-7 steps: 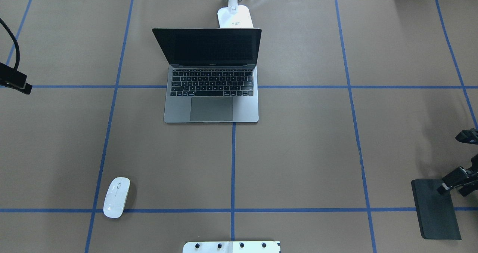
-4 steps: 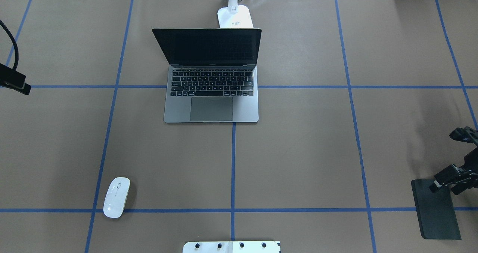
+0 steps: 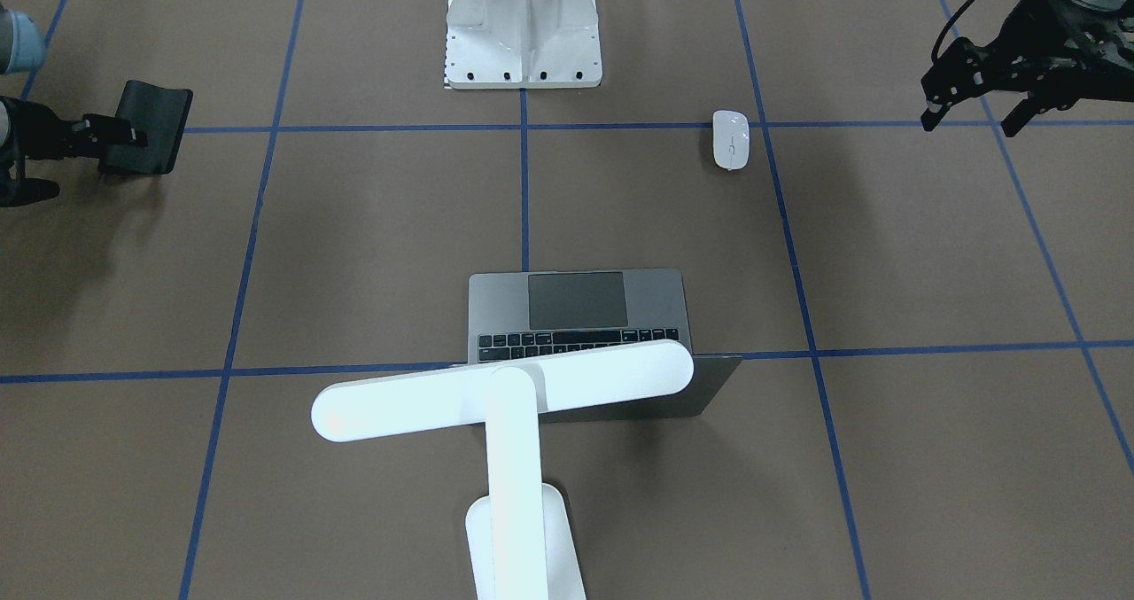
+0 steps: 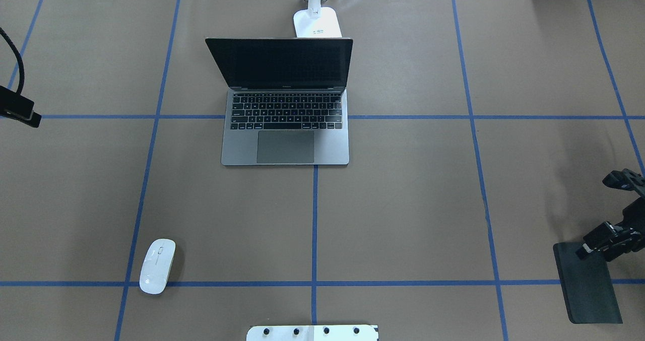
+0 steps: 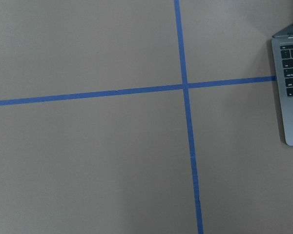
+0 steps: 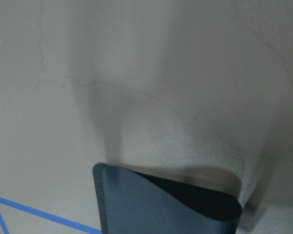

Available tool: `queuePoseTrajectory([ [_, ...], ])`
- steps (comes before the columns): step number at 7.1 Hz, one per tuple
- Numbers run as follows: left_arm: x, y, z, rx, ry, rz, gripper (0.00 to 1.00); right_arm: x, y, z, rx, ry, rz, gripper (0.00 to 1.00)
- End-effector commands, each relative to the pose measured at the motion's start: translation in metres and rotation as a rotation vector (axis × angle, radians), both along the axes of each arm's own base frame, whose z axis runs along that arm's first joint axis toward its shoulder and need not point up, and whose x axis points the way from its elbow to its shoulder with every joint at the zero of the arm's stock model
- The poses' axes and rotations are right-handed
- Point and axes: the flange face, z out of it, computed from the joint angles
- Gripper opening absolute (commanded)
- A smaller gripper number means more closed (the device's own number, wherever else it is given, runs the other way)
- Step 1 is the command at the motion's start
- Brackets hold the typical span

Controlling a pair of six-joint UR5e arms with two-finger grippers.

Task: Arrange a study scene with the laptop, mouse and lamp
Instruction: 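Drag the black mouse pad with the right gripper toward the laptop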

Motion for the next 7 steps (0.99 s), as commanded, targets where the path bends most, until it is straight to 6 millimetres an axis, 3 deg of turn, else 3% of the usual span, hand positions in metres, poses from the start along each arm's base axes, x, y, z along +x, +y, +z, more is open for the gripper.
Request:
queuePoseTrajectory([
  [1,0.000,0.000,0.000,0.001,0.000,0.000,0.99,0.000,0.000,-0.006,-0.014,-0.016,-0.003,0.24],
  [2,0.000,-0.001,0.000,-0.001,0.000,0.000,0.99,0.001,0.001,-0.006,-0.014,-0.018,-0.002,0.03],
  [4,0.000,0.000,0.000,-0.001,0.000,0.000,0.99,0.000,0.000,-0.019,-0.040,-0.031,0.003,0.00],
  [5,0.000,0.000,-0.001,0.001,0.000,0.000,0.99,0.000,-0.001,-0.040,-0.053,-0.033,0.023,0.00],
  [7,0.000,-0.001,-0.001,0.000,0.001,0.000,0.99,0.004,-0.007,-0.101,-0.077,-0.051,0.084,0.00],
])
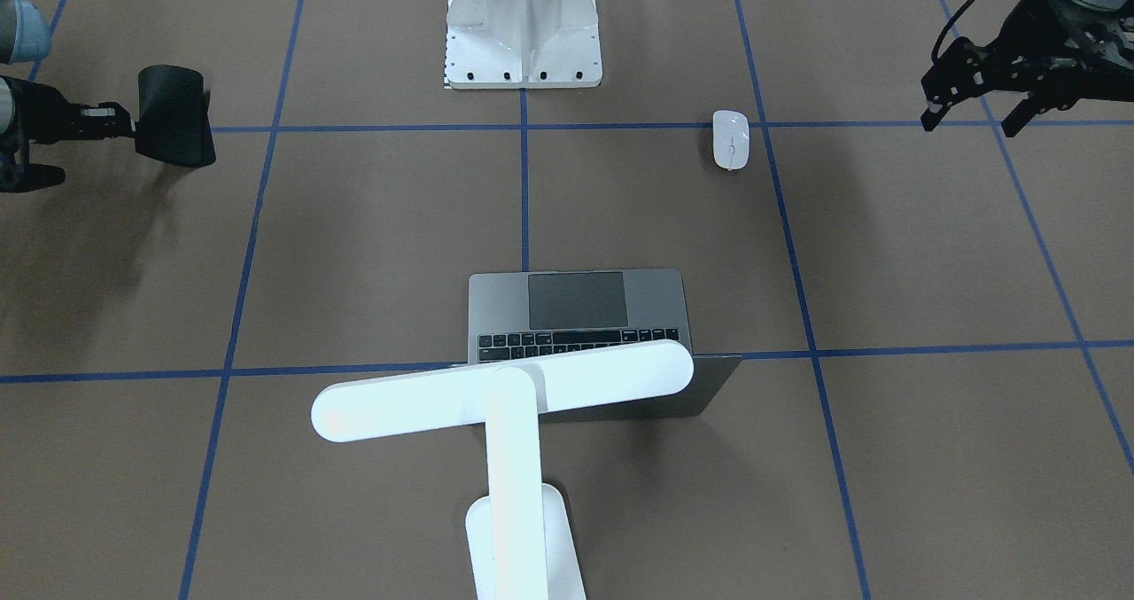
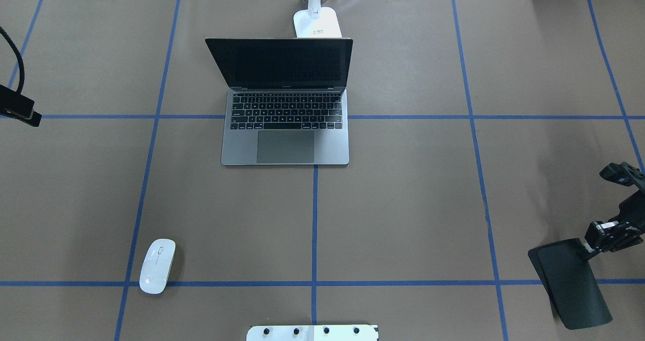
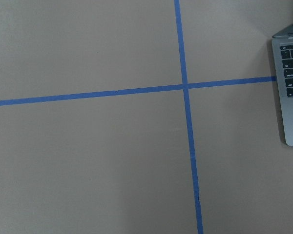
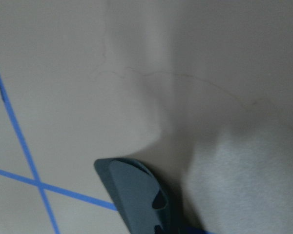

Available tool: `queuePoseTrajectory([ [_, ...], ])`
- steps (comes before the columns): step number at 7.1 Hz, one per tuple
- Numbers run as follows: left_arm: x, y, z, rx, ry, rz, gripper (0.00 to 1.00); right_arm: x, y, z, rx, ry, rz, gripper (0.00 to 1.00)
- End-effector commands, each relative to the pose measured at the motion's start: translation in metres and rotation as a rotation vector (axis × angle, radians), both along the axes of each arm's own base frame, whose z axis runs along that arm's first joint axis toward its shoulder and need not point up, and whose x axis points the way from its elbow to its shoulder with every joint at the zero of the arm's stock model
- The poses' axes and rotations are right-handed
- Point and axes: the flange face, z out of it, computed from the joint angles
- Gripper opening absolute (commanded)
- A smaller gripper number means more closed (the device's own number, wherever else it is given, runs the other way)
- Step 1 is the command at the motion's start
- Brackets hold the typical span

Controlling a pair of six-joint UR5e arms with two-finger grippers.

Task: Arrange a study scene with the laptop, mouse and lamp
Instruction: 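Drag the black mouse pad with the right gripper toward the laptop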

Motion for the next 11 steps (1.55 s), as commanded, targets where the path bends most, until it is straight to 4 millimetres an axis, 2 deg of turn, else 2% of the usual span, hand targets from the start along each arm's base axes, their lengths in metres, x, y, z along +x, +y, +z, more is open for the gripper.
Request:
queuePoseTrajectory([
  [1,-0.010,-0.004,0.003,0.020,-0.005,0.005,0.99,0.005,-0.005,-0.057,-0.030,-0.014,0.060,0.00],
  [2,-0.020,-0.009,0.007,0.011,-0.011,0.000,0.99,-0.002,-0.020,-0.082,-0.031,-0.029,0.082,0.00],
  [3,-0.022,-0.010,0.008,0.015,-0.026,0.024,0.99,-0.011,-0.037,-0.106,-0.030,-0.042,0.104,0.00],
  [5,-0.027,-0.012,0.010,0.025,-0.032,0.032,0.99,-0.027,-0.065,-0.138,-0.010,-0.031,0.157,0.00],
  [6,-0.033,-0.013,0.013,0.032,-0.036,0.031,0.99,-0.036,-0.082,-0.169,-0.008,0.002,0.186,0.00],
  [8,-0.042,-0.020,0.027,0.037,-0.052,0.043,0.99,-0.051,-0.105,-0.223,0.003,0.062,0.231,0.00],
  [11,-0.051,-0.022,0.033,0.043,-0.059,0.047,0.99,-0.074,-0.118,-0.250,0.017,0.183,0.282,0.00],
])
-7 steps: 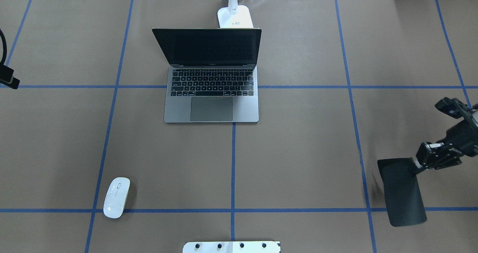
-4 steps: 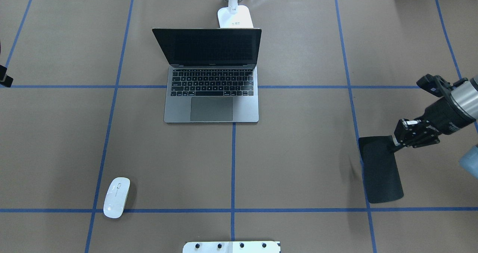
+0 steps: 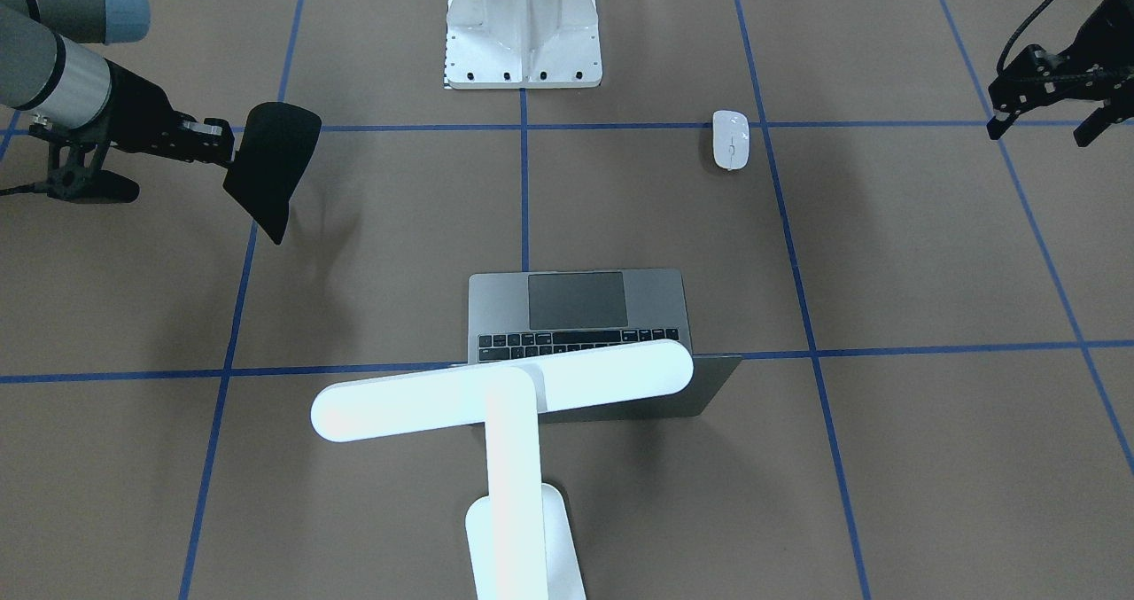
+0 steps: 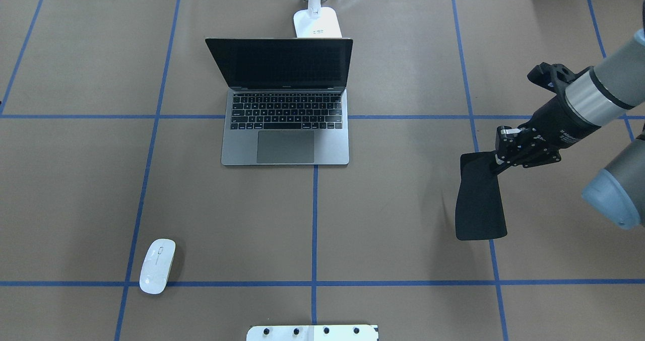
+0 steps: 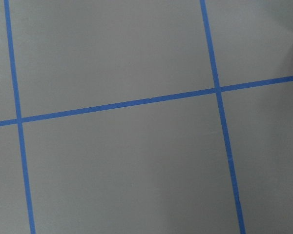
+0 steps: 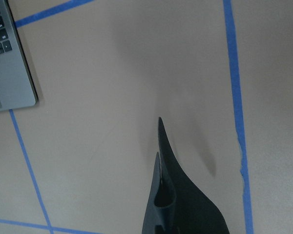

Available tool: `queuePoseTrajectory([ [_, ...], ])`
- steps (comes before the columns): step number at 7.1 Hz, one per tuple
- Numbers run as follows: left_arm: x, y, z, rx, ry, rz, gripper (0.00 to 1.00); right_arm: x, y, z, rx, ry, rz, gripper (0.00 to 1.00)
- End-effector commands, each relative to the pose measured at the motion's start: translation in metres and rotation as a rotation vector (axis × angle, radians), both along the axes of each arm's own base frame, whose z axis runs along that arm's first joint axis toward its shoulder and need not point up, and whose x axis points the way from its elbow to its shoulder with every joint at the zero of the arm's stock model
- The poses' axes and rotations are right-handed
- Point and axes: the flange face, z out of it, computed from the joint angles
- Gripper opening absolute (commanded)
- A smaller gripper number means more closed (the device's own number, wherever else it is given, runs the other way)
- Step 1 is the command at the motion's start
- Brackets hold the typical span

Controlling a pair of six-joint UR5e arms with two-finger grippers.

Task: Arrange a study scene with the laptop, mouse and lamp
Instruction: 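Drag the black mouse pad with the right gripper toward the laptop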

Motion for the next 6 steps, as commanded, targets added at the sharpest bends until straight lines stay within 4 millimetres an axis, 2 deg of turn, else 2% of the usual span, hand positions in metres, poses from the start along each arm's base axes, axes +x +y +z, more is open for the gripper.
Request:
queuePoseTrajectory([
  [1,-0.004,0.002,-0.001,0.006,-0.001,0.002,0.99,-0.015,-0.004,-0.014,0.012,0.104,0.042,0.00],
  [2,-0.006,0.003,-0.003,0.010,0.000,-0.002,0.99,-0.021,-0.012,-0.028,0.017,0.138,0.060,0.00],
  [5,-0.010,0.005,-0.003,0.013,0.000,-0.007,0.99,-0.039,-0.039,-0.114,0.034,0.252,0.121,0.00],
  [6,-0.012,0.006,-0.003,0.013,0.000,-0.010,0.99,-0.042,-0.042,-0.129,0.036,0.272,0.130,0.00],
])
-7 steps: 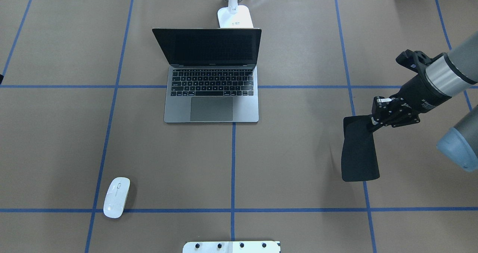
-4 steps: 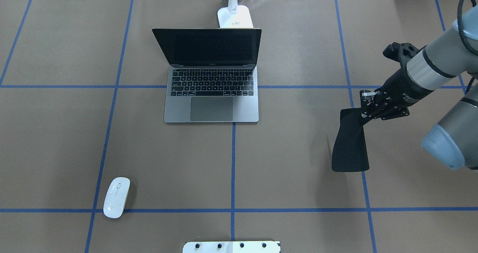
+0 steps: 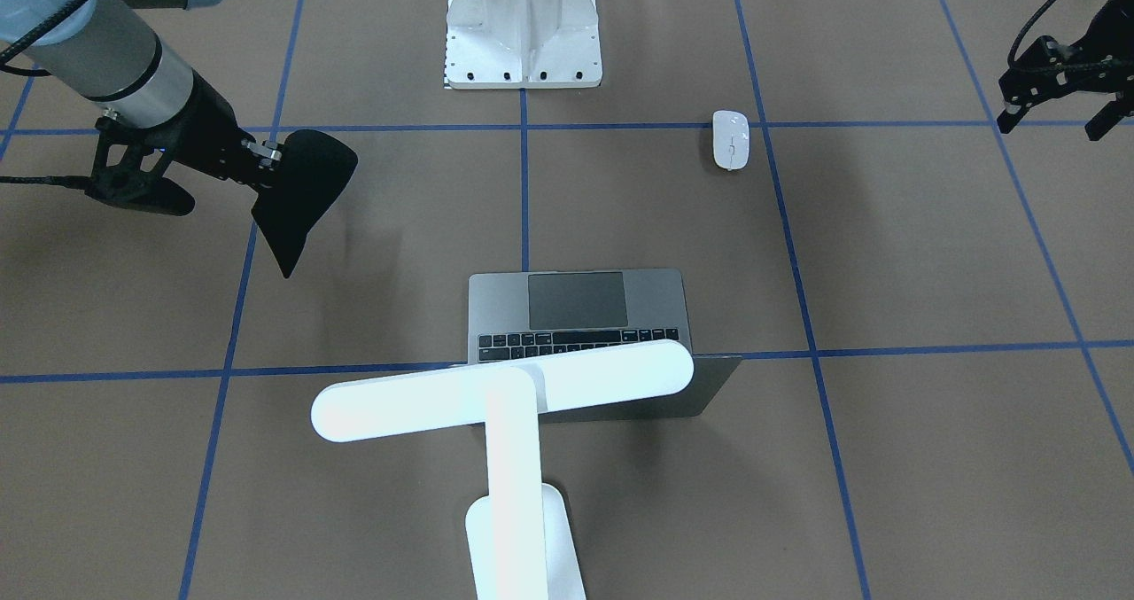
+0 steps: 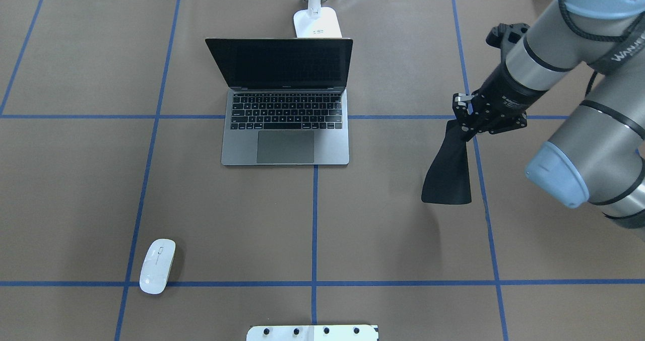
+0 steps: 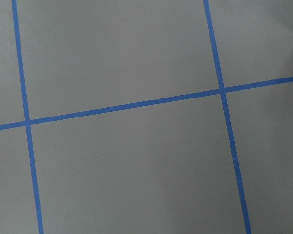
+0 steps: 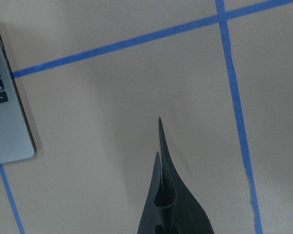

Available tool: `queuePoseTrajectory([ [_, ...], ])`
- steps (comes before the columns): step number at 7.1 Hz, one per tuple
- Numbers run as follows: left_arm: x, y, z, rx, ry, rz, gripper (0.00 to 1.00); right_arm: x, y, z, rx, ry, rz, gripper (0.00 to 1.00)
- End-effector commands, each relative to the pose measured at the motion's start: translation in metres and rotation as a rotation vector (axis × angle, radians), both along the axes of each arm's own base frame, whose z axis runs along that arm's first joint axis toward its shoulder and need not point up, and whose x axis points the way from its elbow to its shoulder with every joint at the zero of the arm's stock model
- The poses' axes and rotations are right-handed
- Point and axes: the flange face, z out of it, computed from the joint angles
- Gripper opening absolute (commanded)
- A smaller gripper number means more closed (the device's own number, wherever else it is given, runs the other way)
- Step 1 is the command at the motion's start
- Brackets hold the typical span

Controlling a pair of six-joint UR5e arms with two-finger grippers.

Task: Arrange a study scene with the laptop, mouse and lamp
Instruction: 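Drag the black mouse pad with the right gripper toward the laptop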

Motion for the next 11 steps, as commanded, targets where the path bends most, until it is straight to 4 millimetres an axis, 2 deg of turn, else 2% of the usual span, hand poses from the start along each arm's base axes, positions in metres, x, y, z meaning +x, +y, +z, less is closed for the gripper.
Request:
queuePoseTrajectory([
  [1,-0.003,0.002,0.000,0.001,0.000,-0.005,0.99,-0.006,-0.007,-0.028,0.028,0.061,0.034,0.00],
  [3,-0.007,0.006,0.003,-0.002,-0.001,-0.010,0.99,-0.034,0.002,-0.027,0.071,0.105,0.016,0.00],
  [4,-0.006,0.006,0.003,0.011,-0.003,0.008,0.99,-0.045,-0.005,-0.039,0.078,0.101,0.015,0.00],
  [9,-0.006,0.005,0.005,0.009,-0.005,0.011,0.99,-0.049,-0.013,-0.063,0.118,0.099,0.042,0.00],
  [10,-0.006,0.005,0.005,0.009,-0.005,0.011,0.99,-0.048,-0.014,-0.064,0.126,0.103,0.048,0.81],
  [11,-0.006,0.005,0.006,0.008,-0.005,0.011,0.99,-0.046,-0.015,-0.065,0.116,0.116,0.091,1.00],
])
